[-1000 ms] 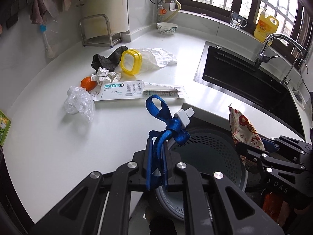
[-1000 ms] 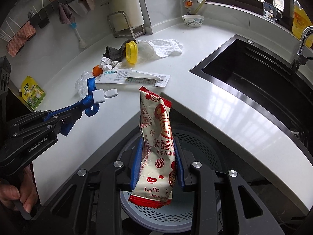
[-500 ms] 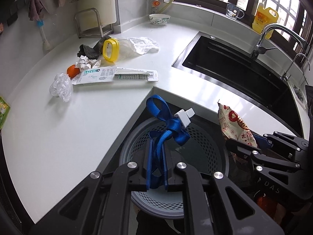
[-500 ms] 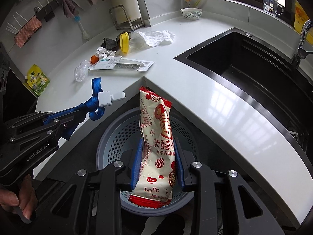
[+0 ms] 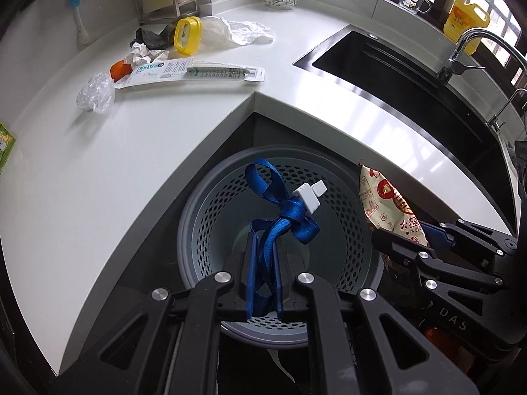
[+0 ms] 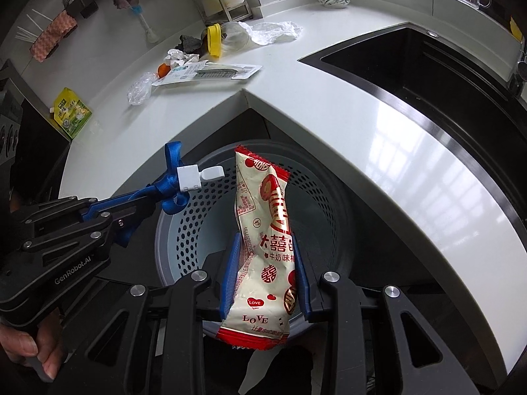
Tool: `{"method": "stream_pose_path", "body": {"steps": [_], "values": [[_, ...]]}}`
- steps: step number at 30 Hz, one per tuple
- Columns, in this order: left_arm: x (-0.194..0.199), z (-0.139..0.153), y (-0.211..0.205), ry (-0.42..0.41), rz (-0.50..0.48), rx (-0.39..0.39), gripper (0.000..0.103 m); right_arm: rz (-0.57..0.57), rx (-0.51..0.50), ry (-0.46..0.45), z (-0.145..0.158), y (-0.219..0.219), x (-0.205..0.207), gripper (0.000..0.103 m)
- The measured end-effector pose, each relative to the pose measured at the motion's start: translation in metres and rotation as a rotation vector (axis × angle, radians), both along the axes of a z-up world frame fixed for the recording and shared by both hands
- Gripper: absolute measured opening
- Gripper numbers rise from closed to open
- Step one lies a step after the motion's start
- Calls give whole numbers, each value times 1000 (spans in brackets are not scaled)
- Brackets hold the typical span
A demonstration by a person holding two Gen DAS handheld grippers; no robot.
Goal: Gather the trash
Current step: 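Lift the blue lanyard and red snack wrapper and carry both over the grey bin, then open both tools to drop the lanyard and wrapper into the bin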
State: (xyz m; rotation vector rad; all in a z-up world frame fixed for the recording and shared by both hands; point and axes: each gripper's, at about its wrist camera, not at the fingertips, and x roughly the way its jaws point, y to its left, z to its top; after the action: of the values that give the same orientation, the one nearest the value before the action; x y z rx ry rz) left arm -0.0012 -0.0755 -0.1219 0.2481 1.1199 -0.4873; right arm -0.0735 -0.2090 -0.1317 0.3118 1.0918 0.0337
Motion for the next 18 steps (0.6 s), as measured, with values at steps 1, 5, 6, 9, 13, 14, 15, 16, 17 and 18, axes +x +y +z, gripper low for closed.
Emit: {"method": "stream_pose_path", "body": {"steps": [1, 5, 6, 9, 13, 14, 15, 16, 17, 18], "values": [[1, -4, 1, 13, 5, 4, 10, 5, 4, 5, -3, 1, 0, 30], [5, -17, 3, 60, 34, 5, 10, 25, 12, 24, -12, 4, 4, 30], [6, -20, 2, 62, 41, 10, 10, 28, 17, 30, -14, 5, 6, 30], [9, -24, 3, 64, 55, 13, 10, 37, 34, 46, -22, 5, 11, 30], [13, -31, 1, 66, 64, 29, 10, 49, 34, 67, -34, 5, 20, 30], [13, -33, 1, 66, 64, 32, 10, 49, 36, 70, -36, 5, 22, 30], [13, -34, -1, 66, 63, 36, 10, 48, 40, 76, -39, 4, 23, 30], [13, -35, -1, 66, 63, 38, 10, 47, 45, 85, -42, 4, 24, 30], [14, -36, -2, 67, 63, 38, 10, 47, 49, 93, -45, 3, 25, 30], [14, -36, -2, 68, 63, 38, 10, 48, 50, 100, -48, 3, 25, 30]]}}
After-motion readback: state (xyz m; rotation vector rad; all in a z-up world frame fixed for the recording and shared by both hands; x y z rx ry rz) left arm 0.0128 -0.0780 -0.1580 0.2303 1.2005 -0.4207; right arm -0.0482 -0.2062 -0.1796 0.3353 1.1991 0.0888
